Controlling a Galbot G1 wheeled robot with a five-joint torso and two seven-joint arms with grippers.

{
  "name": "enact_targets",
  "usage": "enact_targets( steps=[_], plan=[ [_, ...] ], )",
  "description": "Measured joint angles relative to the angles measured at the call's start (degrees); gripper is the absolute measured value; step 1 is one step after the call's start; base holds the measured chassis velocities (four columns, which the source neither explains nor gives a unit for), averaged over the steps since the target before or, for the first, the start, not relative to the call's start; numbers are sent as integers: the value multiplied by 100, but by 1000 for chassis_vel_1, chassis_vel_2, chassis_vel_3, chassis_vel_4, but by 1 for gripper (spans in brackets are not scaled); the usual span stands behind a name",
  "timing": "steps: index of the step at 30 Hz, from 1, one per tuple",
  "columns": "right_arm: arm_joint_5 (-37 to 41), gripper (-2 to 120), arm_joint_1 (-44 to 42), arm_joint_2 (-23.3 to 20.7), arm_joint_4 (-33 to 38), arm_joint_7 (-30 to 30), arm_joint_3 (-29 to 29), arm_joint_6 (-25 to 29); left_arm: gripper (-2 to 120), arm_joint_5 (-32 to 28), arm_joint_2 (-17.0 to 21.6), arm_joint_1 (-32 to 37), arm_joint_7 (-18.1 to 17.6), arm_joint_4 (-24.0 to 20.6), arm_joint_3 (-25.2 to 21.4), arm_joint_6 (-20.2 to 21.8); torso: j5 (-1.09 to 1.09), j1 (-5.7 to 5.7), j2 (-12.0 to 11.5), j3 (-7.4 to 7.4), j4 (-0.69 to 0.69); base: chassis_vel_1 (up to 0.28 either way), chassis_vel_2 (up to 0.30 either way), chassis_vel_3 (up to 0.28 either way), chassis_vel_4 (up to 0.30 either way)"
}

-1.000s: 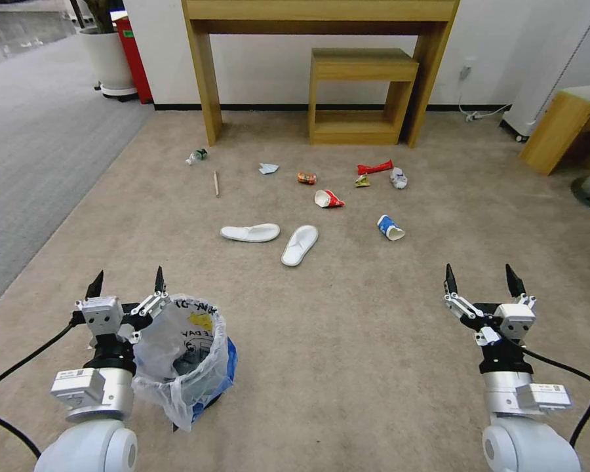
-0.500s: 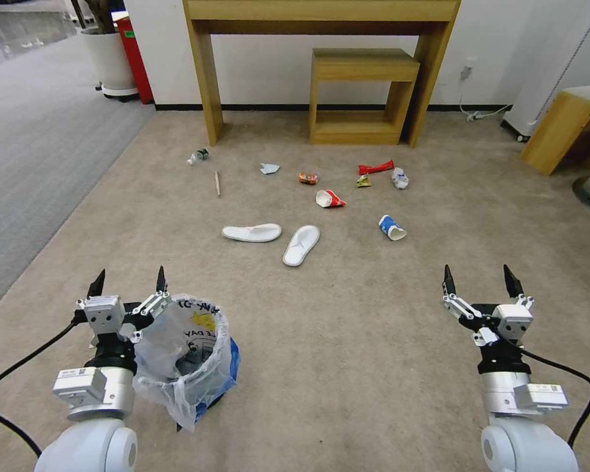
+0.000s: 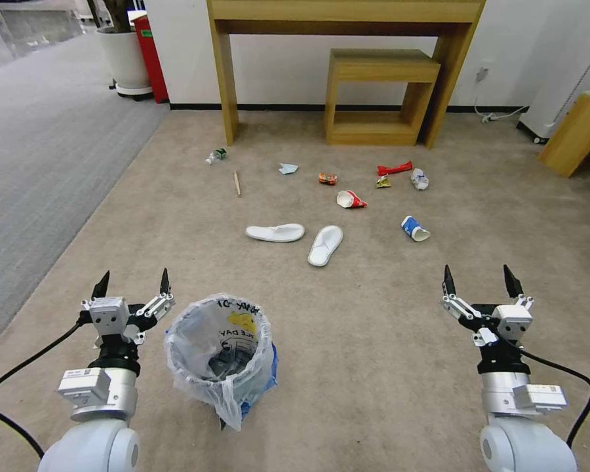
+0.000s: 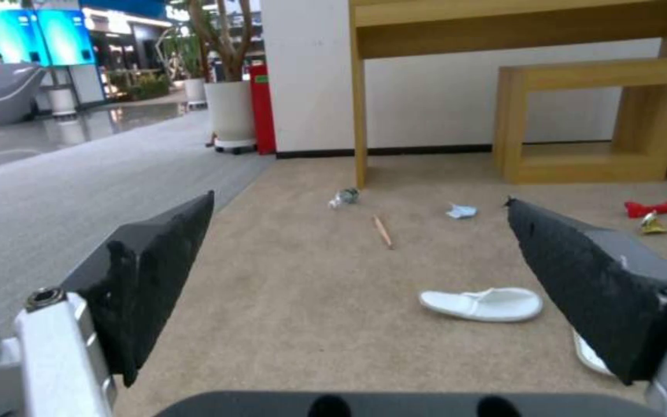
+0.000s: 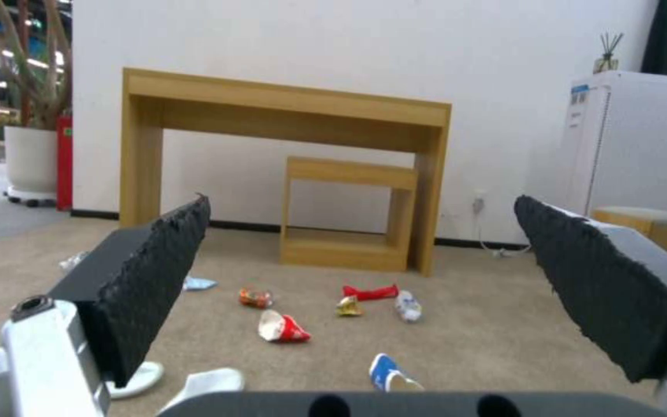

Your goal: Pick up the trash bin and place the garbage on the floor into it.

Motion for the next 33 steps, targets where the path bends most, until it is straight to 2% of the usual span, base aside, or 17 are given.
enact_targets(
  steps=[5, 8, 9, 11, 12, 13, 14, 15, 16, 18, 19, 21, 22, 25, 33],
  plan=[
    [0, 100, 16, 4, -11, 0, -5, 23, 100, -4, 77, 42, 16, 56, 11, 120, 0, 0, 0, 0, 0, -35, -27, 11, 22],
    [-6, 100, 25, -7, -15, 0, -5, 24, 100, -206, 257, 109, -15, 49, 225, 498, -2, 0, 0, 0, 0, 0, 0, 0, 0],
    [-6, 100, 25, -7, -15, 0, -5, 24, 100, -206, 257, 109, -15, 49, 225, 498, -2, 0, 0, 0, 0, 0, 0, 0, 0],
    [-28, 100, 26, -17, -32, 10, -2, 24, 100, -492, 376, 141, -165, -20, 430, 922, -2, 0, 0, 0, 0, 0, 0, 0, 0],
    [-53, 100, 26, -24, -42, 16, -3, 23, 100, -934, 509, 153, -371, -78, 635, 1417, -1, 0, 0, 0, 0, 0, 0, 0, 0],
    [-53, 100, 26, -24, -42, 16, -3, 23, 100, -934, 509, 153, -371, -78, 635, 1417, -1, 0, 0, 0, 0, 0, 0, 0, 0],
    [-64, 100, 25, -29, -42, 16, -6, 24, 100, -1244, 605, 137, -546, -86, 750, 1840, -2, 0, 0, 0, 0, 0, 0, 0, 0],
    [-67, 100, 24, -30, -42, 16, -9, 24, 100, -1359, 652, 120, -611, -77, 787, 2042, -2, 0, 0, 0, 0, 0, 0, 0, 0],
    [-67, 100, 24, -30, -42, 16, -9, 24, 100, -1359, 652, 120, -611, -77, 787, 2042, -2, 0, 0, 0, 0, 0, 0, 0, 0],
    [-70, 100, 20, -38, -38, 17, -16, 34, 100, -1634, 823, -35, -925, 146, 827, 2812, -2, 0, 0, 0, 0, 0, 0, 0, 0],
    [-70, 100, 20, -38, -38, 17, -16, 34, 100, -1634, 823, -35, -925, 146, 827, 2812, -2, 0, 0, 0, 0, 0, 0, 0, 0],
    [-68, 100, 20, -51, -38, 19, -15, 55, 100, -2028, 902, -153, -1213, 374, 816, 3202, -2, 0, 0, 0, 0, 0, 0, 0, 0],
    [-68, 100, 20, -51, -38, 19, -15, 55, 100, -2028, 902, -153, -1213, 374, 816, 3202, -2, 0, 0, 0, 0, 0, 0, 0, 0],
    [-67, 100, 19, -61, -52, 20, -13, 78, 100, -2449, 968, -301, -1541, 736, 796, 3515, -3, 0, 0, 0, 0, 0, 0, 0, 0],
    [-70, 100, 12, -71, -76, 12, -21, 102, 100, -2596, 1059, -531, -1862, 1166, 660, 3686, -3, 0, 0, 0, 0, 0, 0, 0, 0]
  ],
)
